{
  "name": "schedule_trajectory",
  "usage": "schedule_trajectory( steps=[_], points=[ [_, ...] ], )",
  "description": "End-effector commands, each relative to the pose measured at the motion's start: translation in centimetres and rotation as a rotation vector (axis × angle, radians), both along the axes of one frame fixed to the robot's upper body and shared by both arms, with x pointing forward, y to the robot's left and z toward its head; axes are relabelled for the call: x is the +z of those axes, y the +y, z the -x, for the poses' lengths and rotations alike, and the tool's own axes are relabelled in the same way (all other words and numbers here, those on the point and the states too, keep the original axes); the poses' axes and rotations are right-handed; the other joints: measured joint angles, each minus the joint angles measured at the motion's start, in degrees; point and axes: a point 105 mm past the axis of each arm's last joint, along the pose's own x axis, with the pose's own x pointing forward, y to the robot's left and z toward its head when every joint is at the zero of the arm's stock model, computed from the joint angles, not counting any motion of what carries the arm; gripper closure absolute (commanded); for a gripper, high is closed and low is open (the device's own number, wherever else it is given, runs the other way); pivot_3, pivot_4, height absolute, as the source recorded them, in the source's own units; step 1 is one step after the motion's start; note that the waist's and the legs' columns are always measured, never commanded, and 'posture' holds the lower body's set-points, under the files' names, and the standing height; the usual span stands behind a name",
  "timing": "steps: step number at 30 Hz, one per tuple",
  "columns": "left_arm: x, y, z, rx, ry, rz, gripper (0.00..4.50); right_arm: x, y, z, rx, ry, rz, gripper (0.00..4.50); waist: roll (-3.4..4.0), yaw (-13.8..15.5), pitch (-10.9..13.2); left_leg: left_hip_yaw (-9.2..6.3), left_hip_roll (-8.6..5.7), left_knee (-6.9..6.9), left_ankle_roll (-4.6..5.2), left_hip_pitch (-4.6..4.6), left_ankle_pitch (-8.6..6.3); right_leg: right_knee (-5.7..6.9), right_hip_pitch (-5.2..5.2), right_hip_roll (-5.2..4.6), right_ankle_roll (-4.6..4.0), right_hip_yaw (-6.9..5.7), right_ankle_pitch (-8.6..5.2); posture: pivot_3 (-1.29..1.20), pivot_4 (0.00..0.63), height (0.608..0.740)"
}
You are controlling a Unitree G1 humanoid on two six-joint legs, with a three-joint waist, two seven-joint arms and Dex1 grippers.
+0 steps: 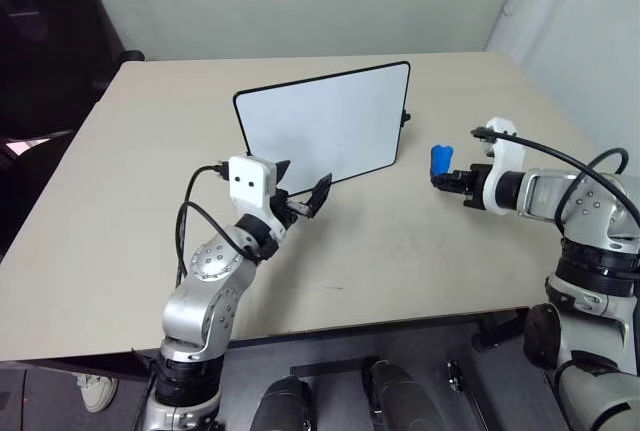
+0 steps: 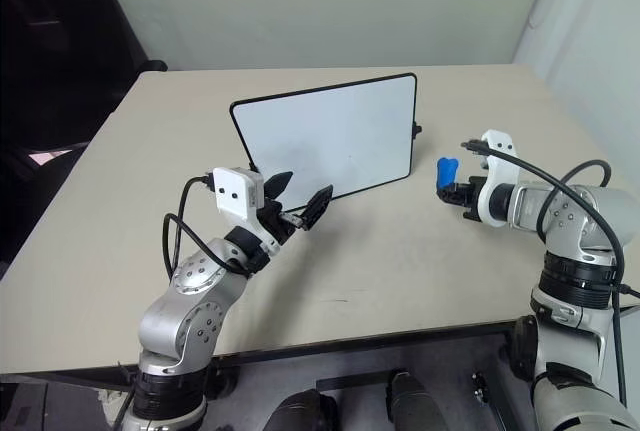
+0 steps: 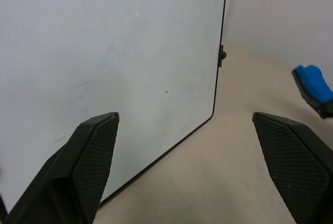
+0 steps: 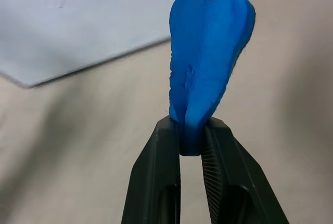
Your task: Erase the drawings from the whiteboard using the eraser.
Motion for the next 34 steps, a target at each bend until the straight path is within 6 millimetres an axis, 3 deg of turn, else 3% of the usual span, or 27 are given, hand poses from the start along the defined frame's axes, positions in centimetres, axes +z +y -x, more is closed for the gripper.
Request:
schedule_trajectory(
  steps=[1,7,12,19,27,34],
  points=[
    [1.1,-0.4,0.5,-0.023,-0.041,0.012,0.0,0.2,-0.2,0.8,0.02,-0.011,0.018,4.13,0.0,0.2,0.0,0.0,-0.03,0.0,0.0,0.0,0.0,0.0,0.01,-0.03,0.01,0.01,0.01,0.0,0.15,0.74],
    [0.7,-0.3,0.8,-0.025,-0.034,0.014,0.0,-2.3,-0.5,3.5,0.092,0.082,0.073,4.13,0.0,0.5,0.0,-0.01,-0.14,-0.01,0.07,0.0,-0.06,-0.1,0.15,-0.1,0.39,0.05,-0.22,0.0,0.15,0.74],
    [0.8,-0.4,1.0,-0.015,-0.029,0.018,0.0,-2.5,0.2,4.4,0.134,0.09,0.08,2.55,0.0,0.3,0.0,0.01,-0.14,-0.01,0.07,0.0,-0.09,-0.07,0.11,-0.09,0.6,0.08,-0.35,0.0,0.15,0.74],
    [1.1,-0.3,1.1,0.005,-0.029,0.008,0.0,1.3,0.4,4.8,0.158,-0.106,0.077,0.24,0.0,0.44,0.0,-0.04,-0.16,0.0,0.1,0.0,-0.08,-0.09,0.14,-0.09,0.61,0.07,-0.34,0.0,0.15,0.74],
    [2.1,0.4,1.0,0.064,-0.064,-0.005,0.0,3.7,0.8,5.9,0.217,-0.406,0.1,0.24,0.0,0.6,0.0,-0.09,-0.3,0.0,0.16,0.0,-0.28,-0.14,0.18,-0.15,0.59,0.07,-0.46,0.0,0.15,0.74],
    [1.8,-0.2,1.4,0.016,-0.041,-0.01,0.0,3.4,0.2,5.1,0.205,-0.425,0.106,0.24,0.0,0.51,0.0,-0.12,-0.31,0.01,0.19,0.03,-0.26,-0.19,0.26,-0.17,0.7,0.11,-0.52,0.0,0.15,0.74]
  ],
)
